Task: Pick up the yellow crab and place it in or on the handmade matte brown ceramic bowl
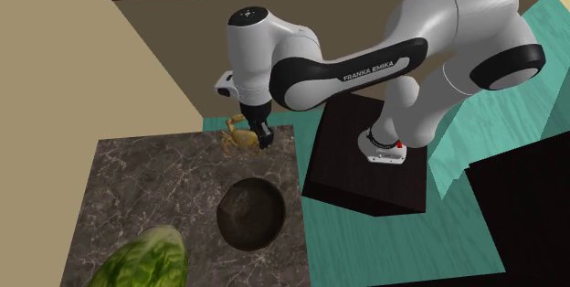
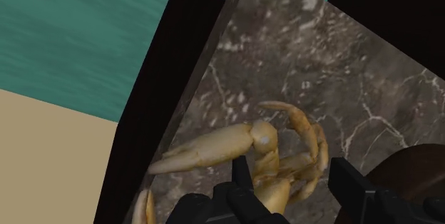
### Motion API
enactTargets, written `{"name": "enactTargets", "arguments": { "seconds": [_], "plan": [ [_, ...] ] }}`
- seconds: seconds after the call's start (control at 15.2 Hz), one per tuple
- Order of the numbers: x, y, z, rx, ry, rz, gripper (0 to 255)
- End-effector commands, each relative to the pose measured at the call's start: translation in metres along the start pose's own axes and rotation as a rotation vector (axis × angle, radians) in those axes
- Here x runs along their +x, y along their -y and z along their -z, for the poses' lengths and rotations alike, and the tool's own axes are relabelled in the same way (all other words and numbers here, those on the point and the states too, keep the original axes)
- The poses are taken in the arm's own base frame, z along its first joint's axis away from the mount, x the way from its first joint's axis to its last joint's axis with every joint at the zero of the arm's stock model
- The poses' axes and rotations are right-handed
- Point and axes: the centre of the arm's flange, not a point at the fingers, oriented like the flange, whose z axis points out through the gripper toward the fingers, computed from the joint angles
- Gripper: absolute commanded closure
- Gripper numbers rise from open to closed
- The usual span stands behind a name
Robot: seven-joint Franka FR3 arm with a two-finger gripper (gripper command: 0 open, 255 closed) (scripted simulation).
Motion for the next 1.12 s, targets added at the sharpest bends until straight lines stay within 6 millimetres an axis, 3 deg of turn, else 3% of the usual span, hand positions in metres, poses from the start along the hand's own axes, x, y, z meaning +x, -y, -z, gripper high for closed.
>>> {"name": "enactTargets", "arguments": {
  "seconds": [0.0,1.06],
  "plan": [
    [0.001,0.003,0.009,0.0,0.001,-0.001,255],
    [0.016,0.023,0.089,0.0,0.001,-0.001,255]
  ]
}}
